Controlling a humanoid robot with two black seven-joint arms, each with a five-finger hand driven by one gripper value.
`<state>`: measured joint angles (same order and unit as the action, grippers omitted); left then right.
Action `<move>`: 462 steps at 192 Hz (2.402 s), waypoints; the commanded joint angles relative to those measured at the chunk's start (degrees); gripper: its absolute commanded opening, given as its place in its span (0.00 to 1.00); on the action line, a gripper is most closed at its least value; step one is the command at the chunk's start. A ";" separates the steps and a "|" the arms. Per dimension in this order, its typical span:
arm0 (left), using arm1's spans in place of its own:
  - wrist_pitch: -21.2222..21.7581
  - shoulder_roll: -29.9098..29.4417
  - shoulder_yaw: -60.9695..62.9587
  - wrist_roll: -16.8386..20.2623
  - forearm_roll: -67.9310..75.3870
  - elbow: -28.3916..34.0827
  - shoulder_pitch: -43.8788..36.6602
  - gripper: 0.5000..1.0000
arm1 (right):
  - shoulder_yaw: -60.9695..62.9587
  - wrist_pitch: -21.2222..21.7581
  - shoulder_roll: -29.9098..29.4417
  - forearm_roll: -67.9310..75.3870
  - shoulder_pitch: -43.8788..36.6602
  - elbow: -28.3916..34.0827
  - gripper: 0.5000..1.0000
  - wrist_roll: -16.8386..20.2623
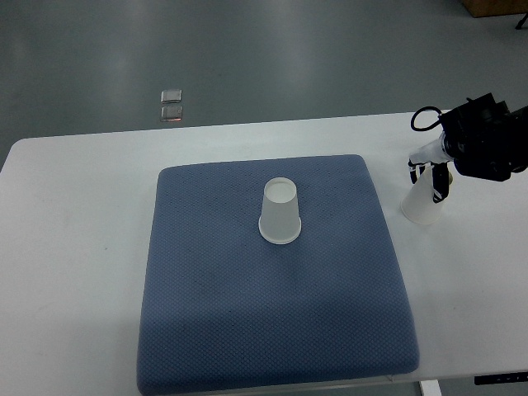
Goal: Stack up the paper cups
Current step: 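Lift the held cup and carry it above the cup on the pad, then lower the held cup down onto the upside-down cup on the pad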
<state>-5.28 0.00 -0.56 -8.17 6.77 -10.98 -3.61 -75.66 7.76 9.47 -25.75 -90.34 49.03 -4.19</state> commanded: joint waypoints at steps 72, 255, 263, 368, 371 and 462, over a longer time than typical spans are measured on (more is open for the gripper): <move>-0.08 0.00 0.03 0.00 0.00 0.00 -0.08 1.00 | -0.19 1.99 0.82 -0.53 -5.37 1.06 0.11 -0.38; -0.69 0.00 0.38 0.00 0.00 -0.36 0.09 1.00 | 5.61 21.33 1.78 -1.41 -49.50 21.01 0.14 -4.25; -0.69 0.00 0.38 0.00 0.00 -0.44 0.09 1.00 | 7.54 21.33 1.26 -1.06 -49.23 21.01 0.14 -4.16; -0.69 0.00 0.12 0.00 0.00 -0.62 0.09 1.00 | 16.33 20.63 -9.47 10.46 -47.91 18.11 0.14 -3.81; -0.69 0.00 0.12 0.00 0.00 -0.62 0.09 1.00 | 16.51 20.63 -9.47 10.46 -47.91 18.11 0.14 -3.81; -0.69 0.00 -0.06 0.00 0.00 -0.44 0.09 1.00 | 19.67 19.22 -9.47 13.18 -45.28 19.08 0.14 -3.72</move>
<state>-5.98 0.00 -0.60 -8.17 6.77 -11.66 -3.52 -55.93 28.07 0.00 -12.55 -136.56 68.19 -7.92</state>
